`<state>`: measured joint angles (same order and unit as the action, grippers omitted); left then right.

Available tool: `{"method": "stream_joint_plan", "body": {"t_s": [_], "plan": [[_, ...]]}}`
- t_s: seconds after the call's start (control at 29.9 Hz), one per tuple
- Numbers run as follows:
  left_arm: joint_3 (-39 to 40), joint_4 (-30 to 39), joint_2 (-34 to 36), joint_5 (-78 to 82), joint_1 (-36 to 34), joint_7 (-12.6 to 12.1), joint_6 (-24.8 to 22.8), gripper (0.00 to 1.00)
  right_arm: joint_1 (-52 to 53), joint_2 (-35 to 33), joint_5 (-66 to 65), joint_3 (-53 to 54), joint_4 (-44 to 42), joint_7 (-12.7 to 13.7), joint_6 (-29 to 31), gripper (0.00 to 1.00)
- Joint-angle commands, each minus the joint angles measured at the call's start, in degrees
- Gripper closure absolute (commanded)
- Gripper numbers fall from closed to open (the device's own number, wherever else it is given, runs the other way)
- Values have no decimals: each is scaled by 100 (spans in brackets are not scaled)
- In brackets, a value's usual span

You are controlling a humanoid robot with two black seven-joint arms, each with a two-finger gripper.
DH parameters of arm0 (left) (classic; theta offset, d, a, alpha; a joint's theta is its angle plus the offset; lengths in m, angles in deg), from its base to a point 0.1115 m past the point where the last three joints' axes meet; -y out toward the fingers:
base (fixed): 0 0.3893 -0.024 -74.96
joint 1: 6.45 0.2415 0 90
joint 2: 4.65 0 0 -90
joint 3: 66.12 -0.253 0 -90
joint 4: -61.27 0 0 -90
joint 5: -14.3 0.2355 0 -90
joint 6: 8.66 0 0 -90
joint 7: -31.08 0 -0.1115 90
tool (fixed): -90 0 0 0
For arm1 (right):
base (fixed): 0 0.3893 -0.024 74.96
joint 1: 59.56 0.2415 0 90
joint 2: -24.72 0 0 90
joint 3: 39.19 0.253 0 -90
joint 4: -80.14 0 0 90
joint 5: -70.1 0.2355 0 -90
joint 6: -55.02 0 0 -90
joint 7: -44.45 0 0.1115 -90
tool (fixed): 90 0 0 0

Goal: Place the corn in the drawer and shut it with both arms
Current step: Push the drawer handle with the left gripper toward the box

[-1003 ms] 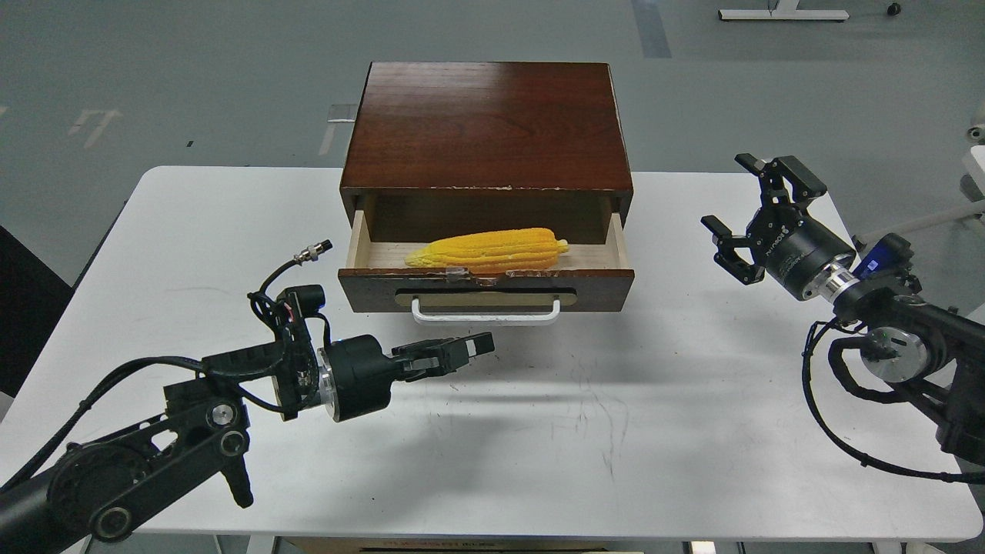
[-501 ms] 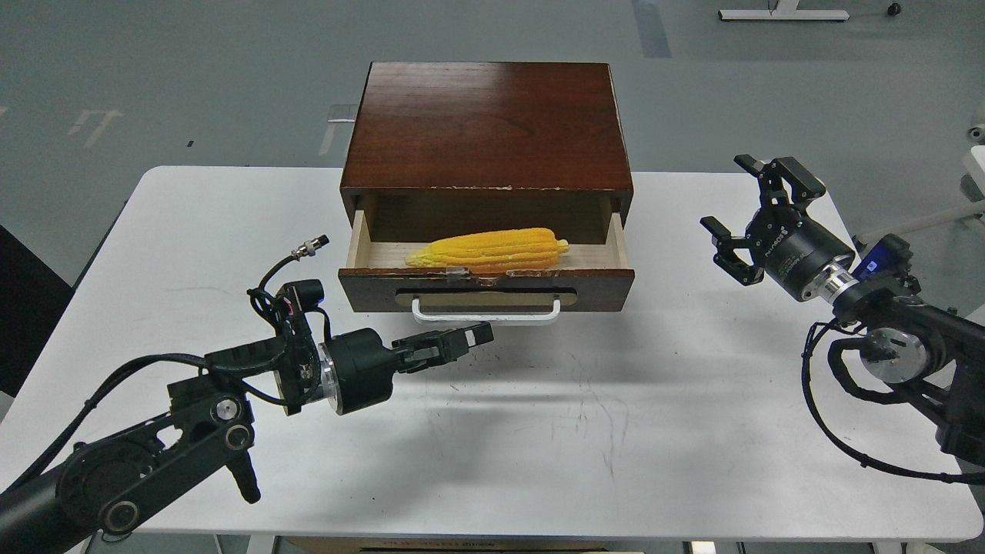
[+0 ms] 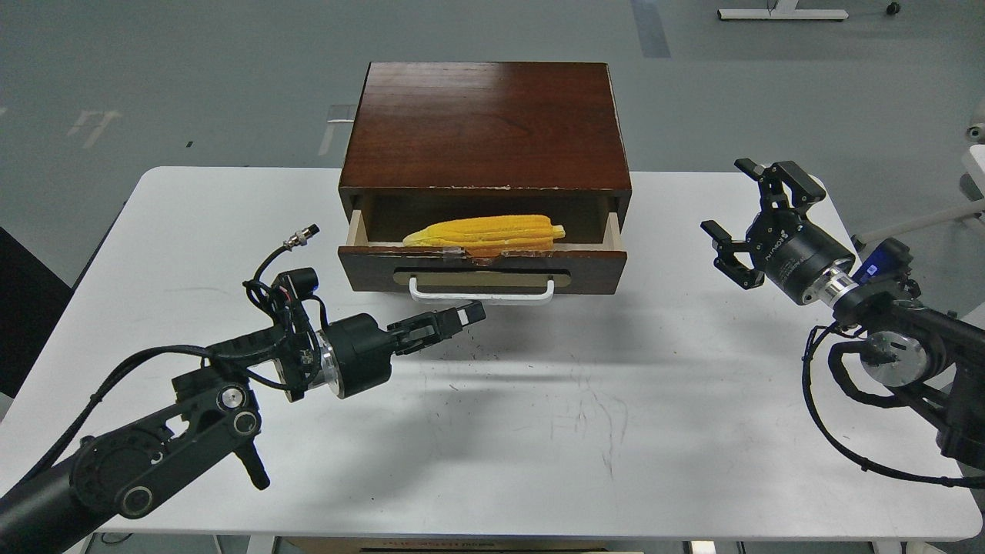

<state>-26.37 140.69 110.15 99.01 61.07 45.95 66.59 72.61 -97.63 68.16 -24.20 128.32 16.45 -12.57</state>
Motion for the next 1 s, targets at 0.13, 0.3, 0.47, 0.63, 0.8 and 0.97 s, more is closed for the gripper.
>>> {"method": "stream_joint_plan", "body": {"t_s": [0.13,0.3,0.47,0.63,0.8,0.97], "plan": [[103,-120,-54,-175,-2,7,50,100,-43,1,0,4,7,0,0,1],[164,-129,-63,-175,-2,7,156,100,-87,9,-9,4,7,0,0,1],[191,-287,-72,-218,-11,-19,279,100,-122,1,-9,4,16,0,0,1],[208,-331,-98,-324,-11,-134,323,100,-122,-17,-9,4,16,0,0,1],[208,-419,-168,-342,-99,-222,464,100,-122,-17,-9,4,16,0,0,1],[208,-568,-292,-429,-231,-266,507,100,-131,-17,-9,4,16,0,-9,1]]}}
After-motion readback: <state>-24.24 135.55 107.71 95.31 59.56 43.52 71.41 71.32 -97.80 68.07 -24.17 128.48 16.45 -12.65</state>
